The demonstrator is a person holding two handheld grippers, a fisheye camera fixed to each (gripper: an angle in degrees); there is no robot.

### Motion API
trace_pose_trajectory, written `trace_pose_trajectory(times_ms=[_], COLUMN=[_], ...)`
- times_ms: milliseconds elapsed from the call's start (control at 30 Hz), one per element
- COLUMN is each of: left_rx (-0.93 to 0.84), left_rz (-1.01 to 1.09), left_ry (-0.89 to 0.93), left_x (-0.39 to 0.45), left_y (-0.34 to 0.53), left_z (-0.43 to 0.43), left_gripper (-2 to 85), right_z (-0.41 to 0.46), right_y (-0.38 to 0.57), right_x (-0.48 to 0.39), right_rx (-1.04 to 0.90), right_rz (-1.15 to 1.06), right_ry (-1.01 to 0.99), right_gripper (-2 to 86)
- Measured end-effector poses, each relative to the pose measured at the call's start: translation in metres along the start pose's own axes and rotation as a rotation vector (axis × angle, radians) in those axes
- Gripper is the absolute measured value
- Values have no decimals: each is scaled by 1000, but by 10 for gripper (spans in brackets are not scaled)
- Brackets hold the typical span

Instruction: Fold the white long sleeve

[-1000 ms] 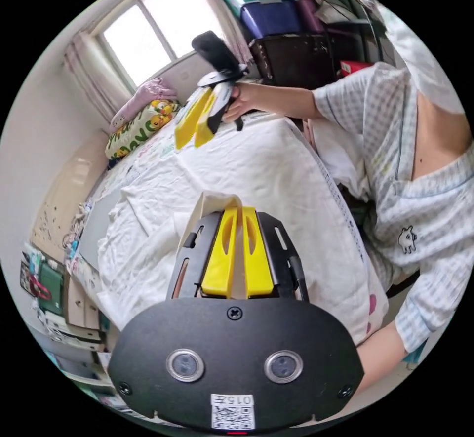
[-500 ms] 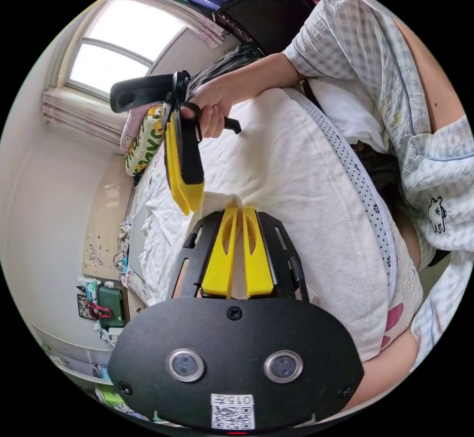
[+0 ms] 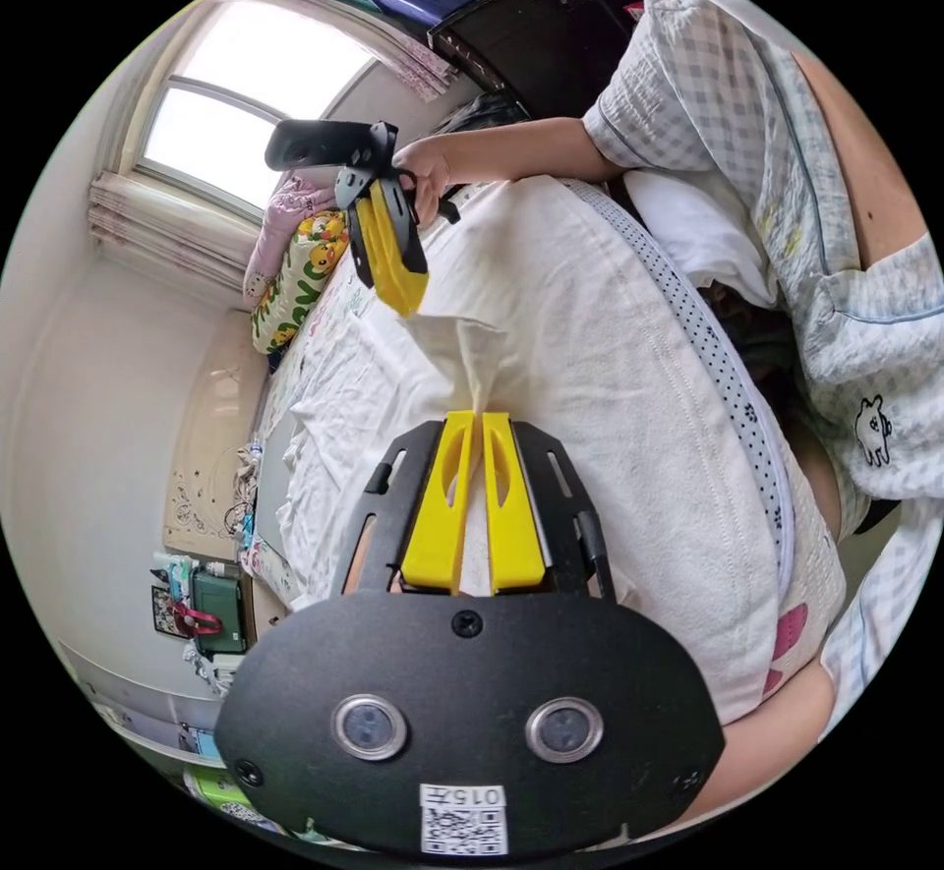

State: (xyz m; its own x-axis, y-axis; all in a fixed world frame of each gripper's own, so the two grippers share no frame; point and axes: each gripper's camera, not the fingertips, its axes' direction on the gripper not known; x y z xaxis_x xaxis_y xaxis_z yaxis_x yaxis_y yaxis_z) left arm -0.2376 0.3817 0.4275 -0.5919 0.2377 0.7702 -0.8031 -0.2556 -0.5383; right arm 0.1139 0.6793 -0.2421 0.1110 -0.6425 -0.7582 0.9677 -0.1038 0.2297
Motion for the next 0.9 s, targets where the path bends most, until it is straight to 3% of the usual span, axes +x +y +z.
trace_pose_trajectory(times_ms=[100,367,600,900], left_rx=[3,29,69,112], left_rz=[1,-117,-217,-316], left_ry=[-2,-43,-44,-68], left_x=[2,8,25,79], left_y=[21,94,173,286], left_z=[-2,0,7,16], left_gripper=[6,5,6,15], right_z=[9,57,102,119], right_y=[6,-2,-3,15], right_x=[7,-70,-94,-114], right_rx=[-11,-19,-93,-25], right_rz=[19,-320,-305,-253], right_ry=[-8,71,243,403], right_gripper=[105,116,101,5])
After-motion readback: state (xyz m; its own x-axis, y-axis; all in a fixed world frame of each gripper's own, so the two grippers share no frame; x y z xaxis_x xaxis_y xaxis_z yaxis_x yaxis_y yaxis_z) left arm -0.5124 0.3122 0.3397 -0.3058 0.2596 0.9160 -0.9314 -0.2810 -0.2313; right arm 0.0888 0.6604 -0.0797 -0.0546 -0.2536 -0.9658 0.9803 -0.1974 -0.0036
